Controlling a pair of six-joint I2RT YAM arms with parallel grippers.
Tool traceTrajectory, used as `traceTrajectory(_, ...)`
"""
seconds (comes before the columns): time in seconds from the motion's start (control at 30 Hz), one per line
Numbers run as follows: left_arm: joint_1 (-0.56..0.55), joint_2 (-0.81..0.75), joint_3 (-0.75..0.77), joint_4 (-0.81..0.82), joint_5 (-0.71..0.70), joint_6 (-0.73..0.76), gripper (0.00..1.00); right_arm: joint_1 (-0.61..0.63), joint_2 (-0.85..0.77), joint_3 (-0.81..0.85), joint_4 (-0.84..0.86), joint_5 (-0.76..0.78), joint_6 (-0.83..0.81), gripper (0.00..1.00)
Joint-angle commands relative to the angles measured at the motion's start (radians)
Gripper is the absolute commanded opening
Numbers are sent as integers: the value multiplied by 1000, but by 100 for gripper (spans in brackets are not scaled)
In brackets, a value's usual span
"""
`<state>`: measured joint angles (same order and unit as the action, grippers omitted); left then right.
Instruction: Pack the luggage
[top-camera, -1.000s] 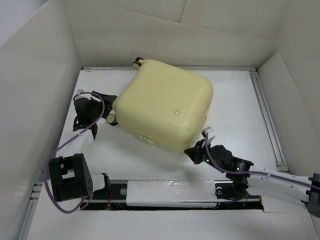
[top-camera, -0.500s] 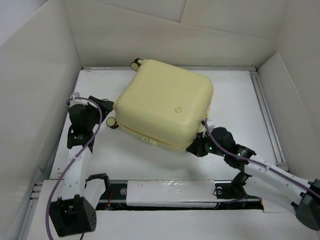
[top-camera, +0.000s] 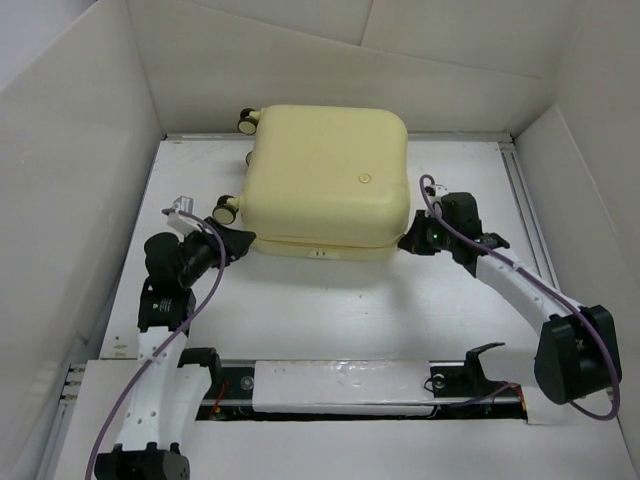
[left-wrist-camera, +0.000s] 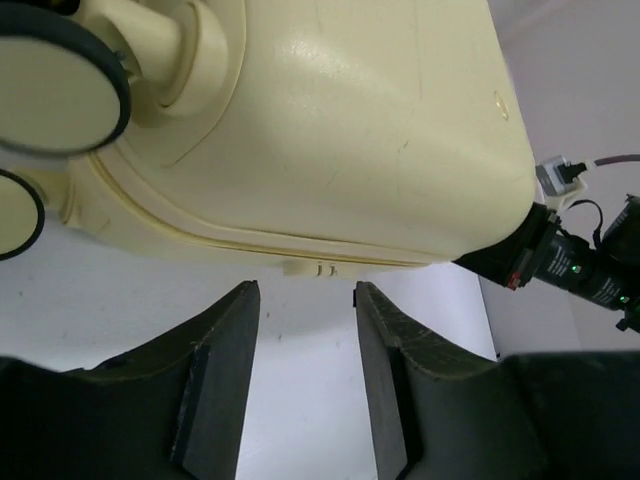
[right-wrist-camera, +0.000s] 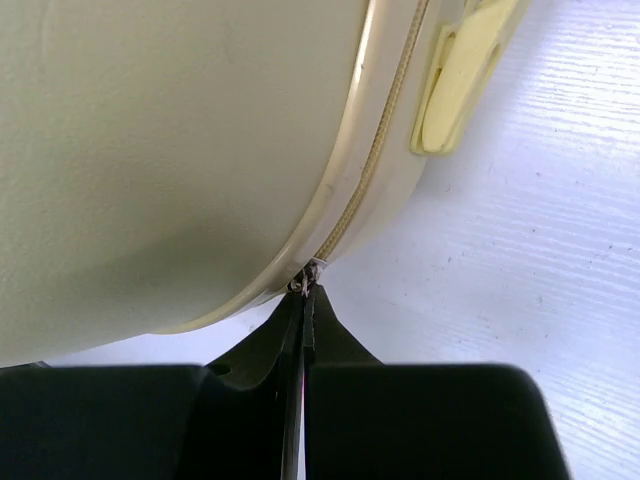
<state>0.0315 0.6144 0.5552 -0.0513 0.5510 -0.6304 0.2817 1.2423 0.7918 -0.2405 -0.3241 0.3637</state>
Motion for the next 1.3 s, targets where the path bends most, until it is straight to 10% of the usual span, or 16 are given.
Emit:
traceTrajectory(0.0,-1,31,88,126,81,0,39,10,-41,54,251,-78,-43,0)
traceTrajectory(0.13,-57,246,314,151,-102,-35,44,19,-41,-46,320,-31,-19,0)
traceTrajectory(0.27,-646,476,646,-45,-705,38,32,40,-61,-77,329,3,3,0)
traceTrajectory(0.43,-745,236,307,205,-660,-28,24,76,-99,-107,329,36,3,0)
traceTrajectory(0.63,-1034,385,18,367,-853,-89,18,128,-121,-128,329,103,3,0)
traceTrajectory(1.27,-1002,866,247,522,-856,-92,18,249,-334,-244,283,178,58,0)
